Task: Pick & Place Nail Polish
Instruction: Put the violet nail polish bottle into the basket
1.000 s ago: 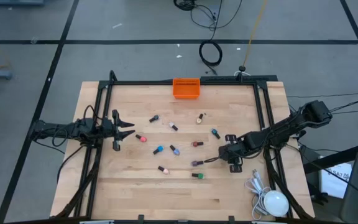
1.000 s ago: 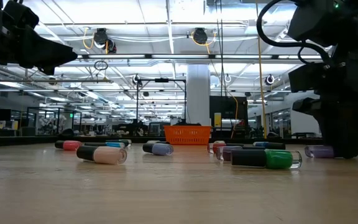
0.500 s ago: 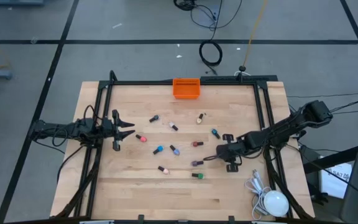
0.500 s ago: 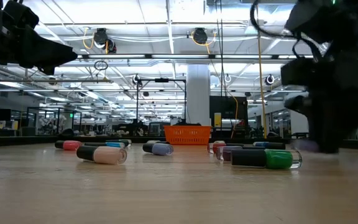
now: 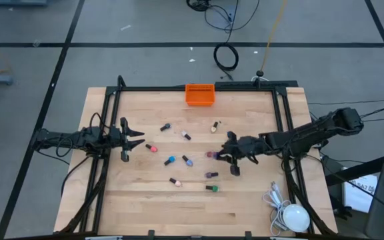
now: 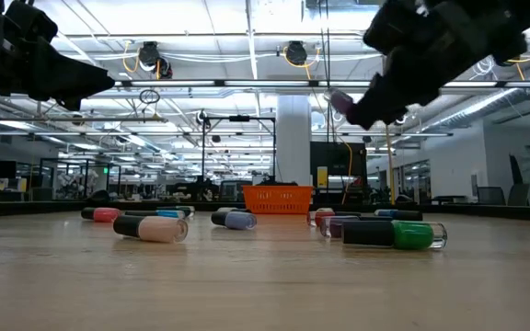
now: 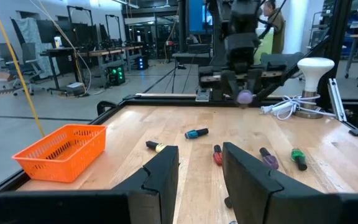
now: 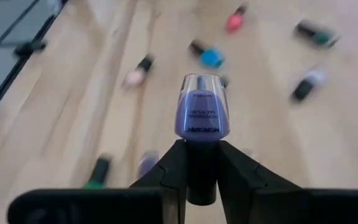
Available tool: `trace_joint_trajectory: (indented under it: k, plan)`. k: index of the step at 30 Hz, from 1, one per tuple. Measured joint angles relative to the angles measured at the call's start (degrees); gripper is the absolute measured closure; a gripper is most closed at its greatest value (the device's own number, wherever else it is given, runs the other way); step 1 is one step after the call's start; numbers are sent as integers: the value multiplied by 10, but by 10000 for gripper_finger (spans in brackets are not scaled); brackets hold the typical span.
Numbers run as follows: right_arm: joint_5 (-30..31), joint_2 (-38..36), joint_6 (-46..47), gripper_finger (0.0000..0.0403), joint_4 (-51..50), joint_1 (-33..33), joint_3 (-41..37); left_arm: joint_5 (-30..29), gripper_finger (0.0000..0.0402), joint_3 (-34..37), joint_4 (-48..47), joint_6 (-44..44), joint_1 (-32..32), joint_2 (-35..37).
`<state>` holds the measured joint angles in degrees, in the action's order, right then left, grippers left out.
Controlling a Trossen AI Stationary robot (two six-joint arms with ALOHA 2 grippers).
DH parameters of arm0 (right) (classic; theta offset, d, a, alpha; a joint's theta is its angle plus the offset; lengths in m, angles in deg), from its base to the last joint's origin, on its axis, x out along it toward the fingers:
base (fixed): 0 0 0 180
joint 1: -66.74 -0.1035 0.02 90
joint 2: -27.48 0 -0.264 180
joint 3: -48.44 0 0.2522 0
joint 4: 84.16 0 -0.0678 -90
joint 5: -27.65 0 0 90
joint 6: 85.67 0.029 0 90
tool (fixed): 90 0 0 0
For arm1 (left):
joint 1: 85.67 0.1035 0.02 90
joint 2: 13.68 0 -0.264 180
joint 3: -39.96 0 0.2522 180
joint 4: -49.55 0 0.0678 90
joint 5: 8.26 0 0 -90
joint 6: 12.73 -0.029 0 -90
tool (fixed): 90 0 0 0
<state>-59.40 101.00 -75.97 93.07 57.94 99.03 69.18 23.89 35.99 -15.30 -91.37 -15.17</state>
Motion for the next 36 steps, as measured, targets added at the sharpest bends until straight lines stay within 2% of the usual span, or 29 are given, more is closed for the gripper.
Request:
trace_joint_trajectory:
  k: [6, 11, 14, 17, 19, 27, 30, 36]
  plan:
    - [-44, 31, -45, 354, 101, 83, 1, 0, 277, 0, 0, 0, 0, 0]
    - [-99, 81, -43, 354, 240, 171, 1, 0, 277, 0, 0, 0, 0, 0]
    - [-133, 117, -25, 354, 262, 233, 29, 0, 277, 0, 0, 0, 0, 0]
    - [-177, 152, -25, 354, 223, 291, 92, 0, 277, 0, 0, 0, 0, 0]
    - [-197, 175, -45, 354, 163, 326, 150, 0, 277, 0, 0, 0, 0, 0]
    - [-196, 312, -145, 354, -148, 434, 406, 0, 277, 0, 0, 0, 0, 0]
    - [-195, 363, -157, 354, -197, 458, 448, 1, 277, 0, 0, 0, 0, 0]
    - [-192, 408, -150, 354, -196, 486, 454, 1, 277, 0, 0, 0, 0, 0]
